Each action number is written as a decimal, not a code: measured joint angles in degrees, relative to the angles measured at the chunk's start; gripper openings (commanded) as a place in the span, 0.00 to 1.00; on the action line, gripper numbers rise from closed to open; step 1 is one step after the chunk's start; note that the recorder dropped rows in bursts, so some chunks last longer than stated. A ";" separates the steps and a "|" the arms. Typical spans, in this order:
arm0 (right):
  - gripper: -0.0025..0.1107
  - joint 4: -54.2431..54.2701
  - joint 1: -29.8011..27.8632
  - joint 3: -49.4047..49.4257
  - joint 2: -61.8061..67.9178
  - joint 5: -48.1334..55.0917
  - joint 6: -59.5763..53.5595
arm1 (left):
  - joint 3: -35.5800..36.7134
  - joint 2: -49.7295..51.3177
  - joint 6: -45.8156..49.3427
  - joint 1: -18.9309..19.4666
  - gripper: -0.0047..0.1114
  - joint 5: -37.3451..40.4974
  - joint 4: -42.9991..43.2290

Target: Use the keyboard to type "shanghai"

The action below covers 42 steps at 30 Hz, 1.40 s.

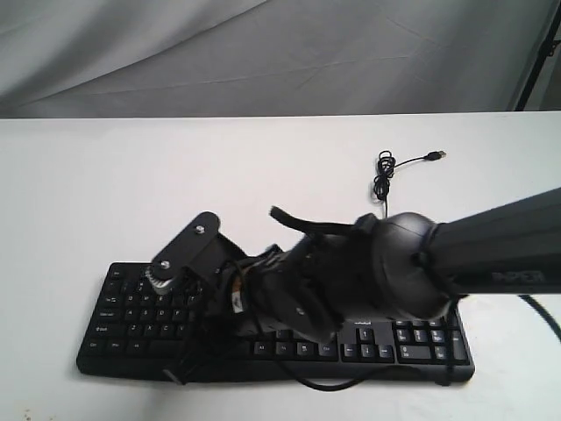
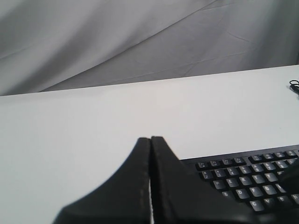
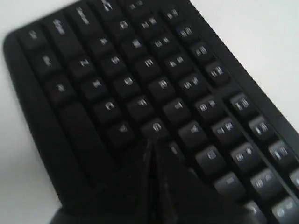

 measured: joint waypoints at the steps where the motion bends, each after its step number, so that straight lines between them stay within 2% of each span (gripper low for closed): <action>1: 0.02 0.12 -0.39 1.66 -0.37 -0.79 0.09 | 0.00 0.00 0.00 0.00 0.04 0.00 0.00; 7: 0.02 1.04 -0.70 5.07 -1.31 -2.88 0.09 | 0.00 0.00 0.00 0.00 0.04 0.00 0.00; 42: 0.02 1.38 -0.70 5.06 0.19 -6.10 -0.50 | 0.00 0.00 0.00 0.00 0.04 0.00 0.00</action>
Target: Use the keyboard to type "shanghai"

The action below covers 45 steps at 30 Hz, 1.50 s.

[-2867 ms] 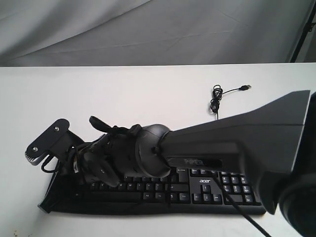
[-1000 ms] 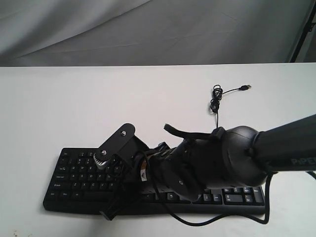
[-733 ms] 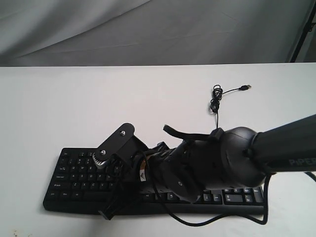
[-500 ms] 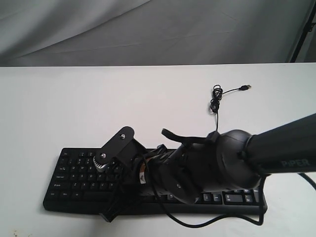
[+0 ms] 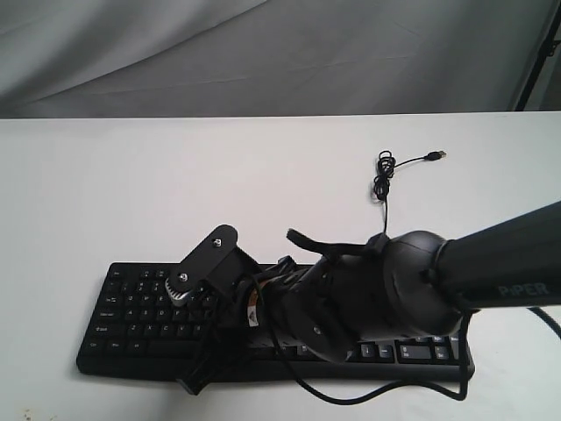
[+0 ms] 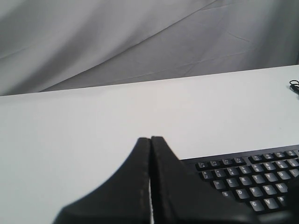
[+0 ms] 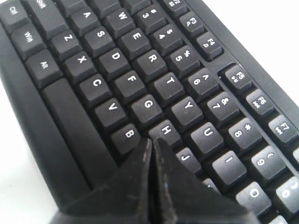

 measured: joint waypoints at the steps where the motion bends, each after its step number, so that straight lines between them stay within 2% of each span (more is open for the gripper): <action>1: 0.02 0.00 0.00 0.00 0.00 0.00 0.00 | 0.00 0.00 0.00 0.00 0.04 0.00 0.00; 15: 0.02 0.00 0.00 -6.83 0.10 5.07 -1.20 | 0.00 0.00 0.00 0.00 0.04 0.00 0.00; 40: 0.02 0.00 0.35 -6.98 4.22 1.68 -2.63 | 0.00 0.00 0.00 0.00 0.04 0.00 0.00; 45: 0.02 0.00 0.35 -10.83 5.87 4.76 -2.81 | 0.00 0.00 0.00 0.00 0.04 0.00 0.00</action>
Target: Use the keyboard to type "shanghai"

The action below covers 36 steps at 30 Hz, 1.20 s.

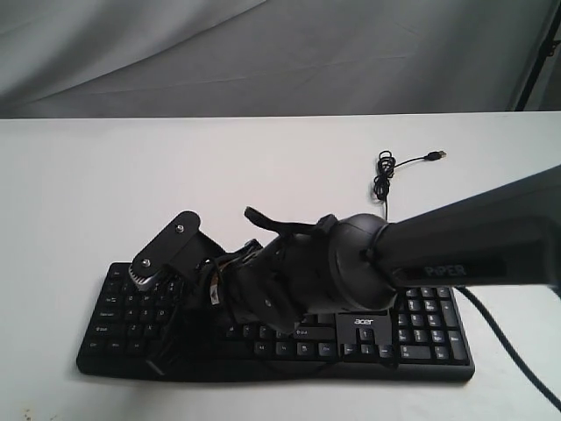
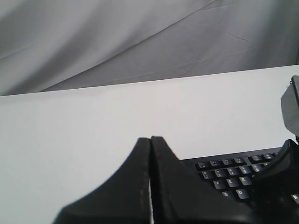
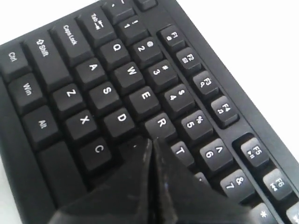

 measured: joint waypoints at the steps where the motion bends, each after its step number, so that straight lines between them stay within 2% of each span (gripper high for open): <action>1: 0.02 0.00 0.00 -0.15 0.00 0.13 0.00 | 0.00 0.00 0.00 0.00 0.04 0.00 0.00; 13: 0.02 -0.37 0.00 0.13 -4.28 4.20 0.00 | 0.00 0.00 0.00 0.00 0.04 0.00 0.00; 19: 0.02 -0.48 0.00 4.47 -5.29 2.55 0.00 | 0.00 0.00 0.00 0.00 0.04 0.00 0.00; 36: 0.02 -0.48 -1.57 4.51 -5.29 1.69 0.00 | 0.00 0.00 0.00 0.00 0.04 0.00 0.00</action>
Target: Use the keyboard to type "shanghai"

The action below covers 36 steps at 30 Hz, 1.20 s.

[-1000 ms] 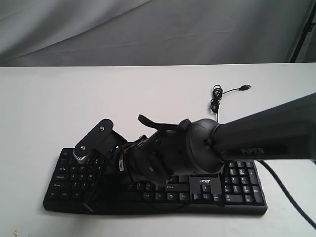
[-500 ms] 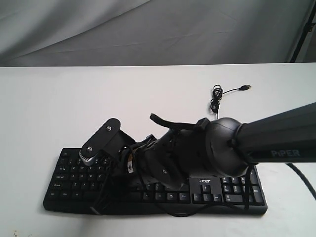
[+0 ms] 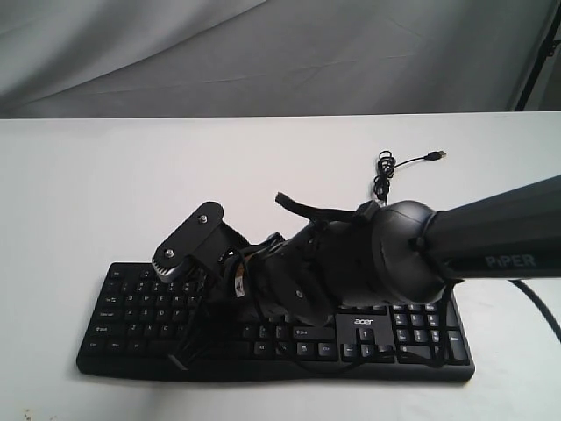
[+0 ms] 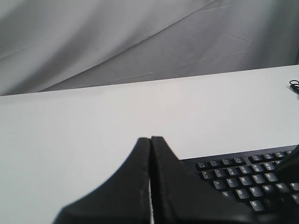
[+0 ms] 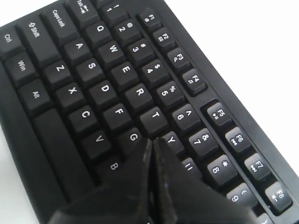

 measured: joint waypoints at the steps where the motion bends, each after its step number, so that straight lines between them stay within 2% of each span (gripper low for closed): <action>1: 0.02 0.00 0.00 0.00 0.00 0.00 0.00 | 0.00 0.00 0.00 0.00 0.04 0.00 0.00; 26: 0.02 0.00 0.00 0.00 2.26 -1.33 0.00 | 0.00 0.00 0.00 0.00 0.04 0.00 0.00; 36: 0.02 0.00 0.36 -0.33 0.21 2.29 -0.24 | 0.00 0.00 0.00 0.00 0.04 0.00 0.00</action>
